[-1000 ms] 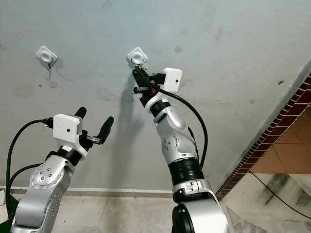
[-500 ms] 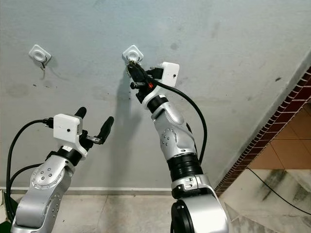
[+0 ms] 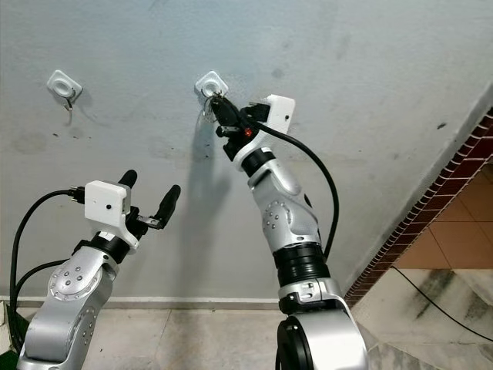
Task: Hang keys on a hook
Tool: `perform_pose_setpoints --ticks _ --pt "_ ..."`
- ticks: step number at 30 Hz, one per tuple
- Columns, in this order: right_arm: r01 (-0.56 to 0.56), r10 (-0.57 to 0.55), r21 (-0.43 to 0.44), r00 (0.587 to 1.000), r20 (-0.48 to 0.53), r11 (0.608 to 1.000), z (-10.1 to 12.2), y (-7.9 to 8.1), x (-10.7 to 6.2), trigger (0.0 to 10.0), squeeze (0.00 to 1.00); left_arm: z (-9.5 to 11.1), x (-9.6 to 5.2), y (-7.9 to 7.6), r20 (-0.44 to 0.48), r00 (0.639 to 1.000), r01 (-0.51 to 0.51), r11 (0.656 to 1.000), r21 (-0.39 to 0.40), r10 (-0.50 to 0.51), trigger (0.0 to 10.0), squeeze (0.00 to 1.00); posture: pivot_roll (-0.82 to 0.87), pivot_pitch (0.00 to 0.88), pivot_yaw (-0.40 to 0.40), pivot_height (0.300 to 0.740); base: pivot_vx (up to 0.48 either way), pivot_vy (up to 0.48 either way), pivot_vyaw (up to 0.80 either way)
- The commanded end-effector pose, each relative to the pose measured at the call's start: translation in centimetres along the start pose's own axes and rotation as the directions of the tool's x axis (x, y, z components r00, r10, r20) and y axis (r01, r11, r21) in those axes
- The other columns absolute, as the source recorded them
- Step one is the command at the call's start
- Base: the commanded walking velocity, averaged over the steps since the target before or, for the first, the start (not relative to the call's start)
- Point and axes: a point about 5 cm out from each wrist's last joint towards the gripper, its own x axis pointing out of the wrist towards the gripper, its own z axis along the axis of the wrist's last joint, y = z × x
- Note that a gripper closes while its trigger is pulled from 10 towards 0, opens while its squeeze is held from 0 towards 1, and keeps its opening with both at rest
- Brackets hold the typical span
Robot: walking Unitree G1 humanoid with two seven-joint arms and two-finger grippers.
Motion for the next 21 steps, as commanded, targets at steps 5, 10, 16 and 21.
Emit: perform_pose_setpoints --ticks 5,10,16,21 --pt "0.080 -0.079 -0.031 0.996 0.030 0.996 0.7 -1.9 -1.3 10.0 0.00 0.0 0.1 0.0 -0.003 1.000 0.000 1.000 0.006 0.000 10.0 0.00 0.19 0.017 -0.002 0.740 0.000 0.000 0.00" --pt "0.079 -0.078 -0.031 0.997 0.014 0.996 0.3 -1.8 -1.6 10.0 0.00 0.0 0.2 0.0 -0.002 1.000 0.003 1.000 0.006 -0.003 10.0 0.00 0.18 0.016 0.000 0.740 0.000 0.000 0.00" --pt "0.059 -0.059 -0.018 0.998 -0.002 0.998 -0.2 -1.2 -1.7 10.0 0.00 0.0 0.2 0.0 -0.003 1.000 0.004 1.000 0.007 -0.004 10.0 0.00 0.18 0.016 0.000 0.740 0.000 0.000 0.00" --pt "0.045 -0.045 -0.007 0.999 -0.007 0.999 -0.6 -0.6 -1.7 10.0 0.00 0.0 0.2 -0.1 -0.002 1.000 0.004 1.000 0.007 -0.004 10.0 0.00 0.19 0.015 -0.001 0.740 0.000 0.000 0.00"
